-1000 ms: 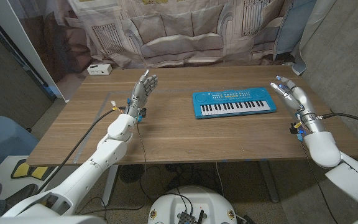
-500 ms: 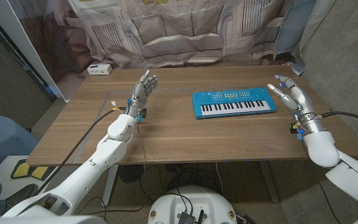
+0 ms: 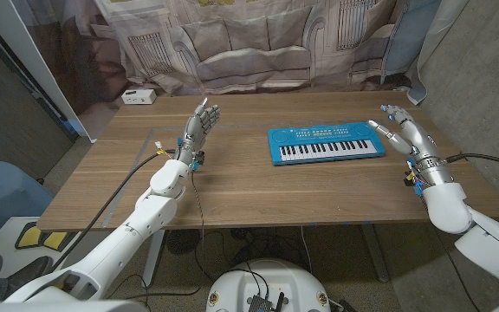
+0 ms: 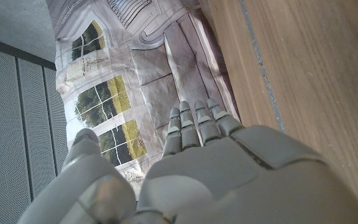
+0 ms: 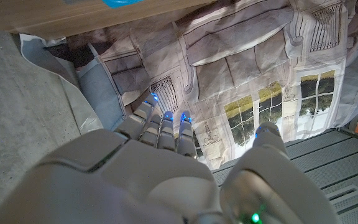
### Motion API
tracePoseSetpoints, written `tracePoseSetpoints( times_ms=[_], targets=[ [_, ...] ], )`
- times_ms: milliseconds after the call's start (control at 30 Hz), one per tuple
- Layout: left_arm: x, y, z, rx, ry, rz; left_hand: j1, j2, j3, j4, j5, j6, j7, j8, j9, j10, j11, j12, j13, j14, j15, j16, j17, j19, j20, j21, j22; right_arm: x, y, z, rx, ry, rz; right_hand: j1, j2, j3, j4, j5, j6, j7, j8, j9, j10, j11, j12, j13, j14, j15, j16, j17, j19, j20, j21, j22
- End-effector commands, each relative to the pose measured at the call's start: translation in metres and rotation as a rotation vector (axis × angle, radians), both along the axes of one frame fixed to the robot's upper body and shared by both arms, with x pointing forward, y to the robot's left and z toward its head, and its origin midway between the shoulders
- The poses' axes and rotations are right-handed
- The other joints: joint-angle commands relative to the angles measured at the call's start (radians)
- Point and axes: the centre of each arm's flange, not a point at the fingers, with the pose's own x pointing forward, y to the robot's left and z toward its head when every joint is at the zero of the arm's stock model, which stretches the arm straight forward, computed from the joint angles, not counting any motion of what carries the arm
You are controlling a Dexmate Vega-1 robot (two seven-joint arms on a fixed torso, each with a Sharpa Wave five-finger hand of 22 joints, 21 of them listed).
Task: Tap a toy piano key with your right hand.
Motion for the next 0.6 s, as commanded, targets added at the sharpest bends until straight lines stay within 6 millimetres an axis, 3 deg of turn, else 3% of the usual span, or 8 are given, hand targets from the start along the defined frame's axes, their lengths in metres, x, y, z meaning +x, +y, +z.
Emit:
tracePoseSetpoints(
  times_ms=[33, 600],
  targets=[
    [-0.0003, 0.0007, 0.001, -0.001, -0.007, 0.001, 0.006, 0.009, 0.008, -0.001, 0.001, 0.008, 0.003, -0.003, 0.004, 0.008, 0.001, -0.001, 0.003, 0.002, 0.002, -0.003, 0.004, -0.003, 0.0, -0.003, 0.004, -0.002, 0.0015, 0.0003, -0.062, 0.005, -0.06, 0.009, 0.003, 0.001, -0.006, 0.011, 0.006, -0.009, -0.001, 0.002, 0.004, -0.008, -0.003, 0.003, -0.004, -0.001, -0.002, 0.0, -0.006, -0.004, -0.004, 0.003],
    [-0.0013, -0.0015, 0.003, -0.004, -0.024, 0.002, 0.006, 0.008, 0.008, -0.002, 0.0, 0.019, 0.0, -0.002, 0.004, 0.016, -0.003, -0.001, 0.003, 0.005, -0.001, -0.002, 0.004, -0.004, 0.0, -0.003, 0.004, -0.0014, 0.0041, 0.0044, -0.149, 0.054, -0.128, 0.01, 0.004, -0.001, -0.006, 0.011, 0.001, -0.012, -0.002, 0.002, -0.013, -0.004, -0.008, 0.003, -0.021, 0.0, -0.005, 0.0, -0.031, -0.003, -0.008, 0.003]
  ],
)
